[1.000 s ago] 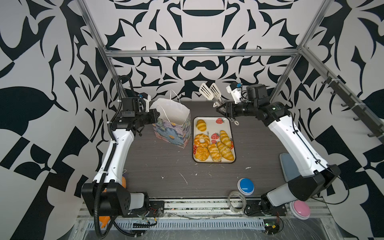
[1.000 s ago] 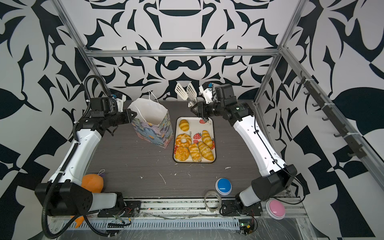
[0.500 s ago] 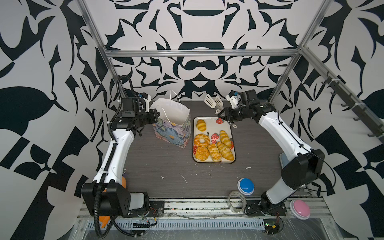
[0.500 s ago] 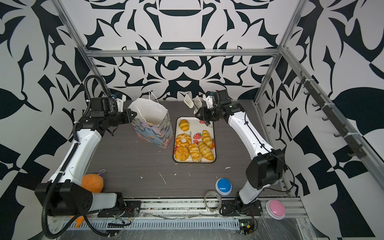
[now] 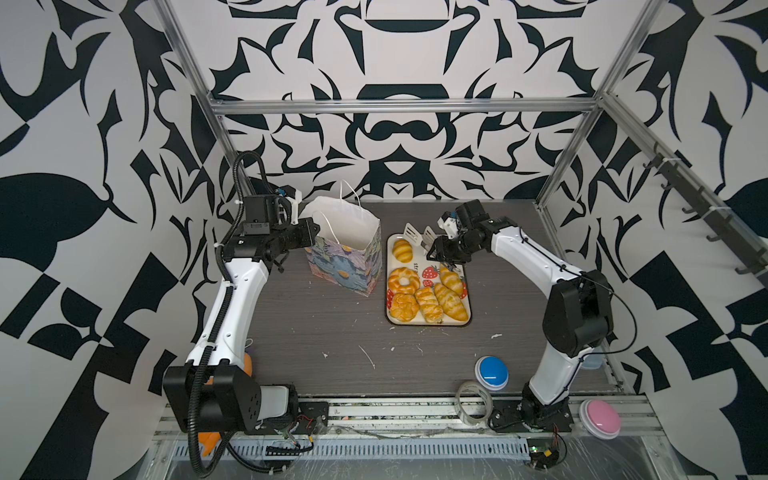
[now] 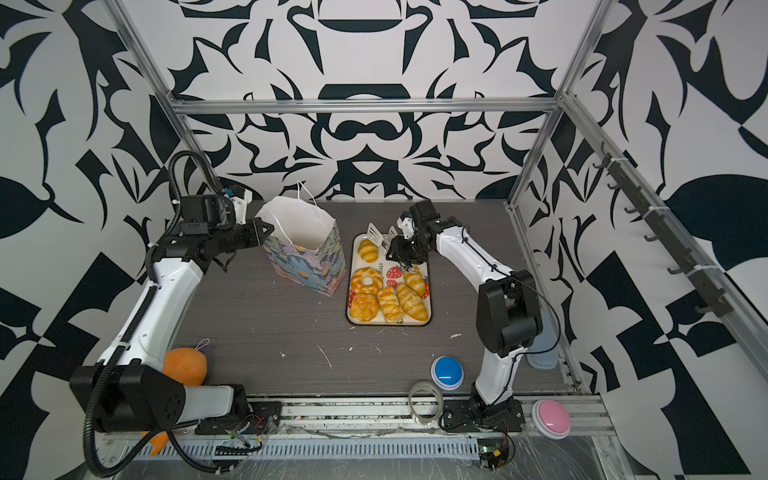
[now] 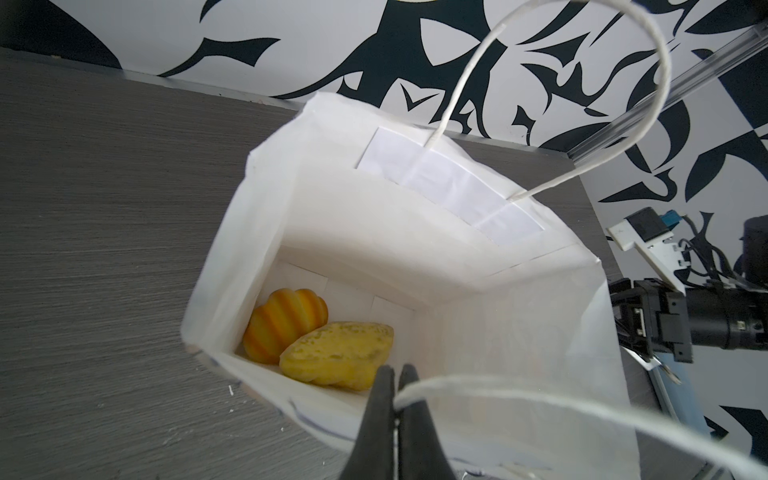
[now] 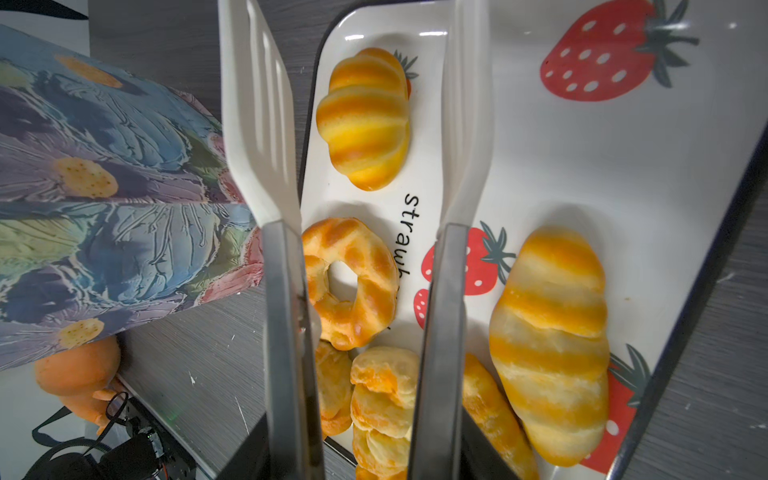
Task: Place the fake bread into the paper bag
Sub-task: 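Withdraw the tongs with the right gripper and lower onto a striped bun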
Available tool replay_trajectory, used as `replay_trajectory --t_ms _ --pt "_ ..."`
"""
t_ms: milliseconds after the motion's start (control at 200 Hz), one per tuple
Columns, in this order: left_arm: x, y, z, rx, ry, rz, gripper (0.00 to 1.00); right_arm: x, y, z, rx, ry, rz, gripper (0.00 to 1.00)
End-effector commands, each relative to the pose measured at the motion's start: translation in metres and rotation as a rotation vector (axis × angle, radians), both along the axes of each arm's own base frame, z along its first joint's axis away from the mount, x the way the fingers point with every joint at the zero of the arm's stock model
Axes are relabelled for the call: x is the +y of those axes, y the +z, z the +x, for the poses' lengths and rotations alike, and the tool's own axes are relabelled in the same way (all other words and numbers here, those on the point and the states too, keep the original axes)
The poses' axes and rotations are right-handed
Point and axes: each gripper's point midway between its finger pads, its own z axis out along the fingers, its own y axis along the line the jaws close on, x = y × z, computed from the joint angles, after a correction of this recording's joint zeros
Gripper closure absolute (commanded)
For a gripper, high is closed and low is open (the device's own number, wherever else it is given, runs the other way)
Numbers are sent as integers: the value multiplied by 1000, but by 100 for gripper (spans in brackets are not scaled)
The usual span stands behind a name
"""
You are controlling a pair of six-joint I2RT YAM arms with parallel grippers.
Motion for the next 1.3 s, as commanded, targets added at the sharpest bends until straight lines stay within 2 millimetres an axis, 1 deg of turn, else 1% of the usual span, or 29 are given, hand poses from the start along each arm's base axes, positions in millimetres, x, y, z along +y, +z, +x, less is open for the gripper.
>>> replay_trajectory --t_ms 0,80,315,505,725,1130,1295 --pt "-1 2 -7 2 -5 -17 100 9 12 10 -62 7 21 47" --pt "-1 1 -7 3 -6 -16 100 12 6 11 -52 10 13 45" --pt "0 1 -7 3 -3 -16 100 21 -4 13 -44 32 -3 44" --pt "0 1 -7 2 -2 -15 100 32 -6 16 -48 53 -7 43" --pt "1 1 -7 4 0 -15 100 39 -8 21 -49 64 -10 43" --pt "2 1 -6 4 1 -18 100 41 -18 24 -30 71 -26 44" --pt "3 0 -6 6 4 -20 100 41 -17 24 -30 71 -26 48"
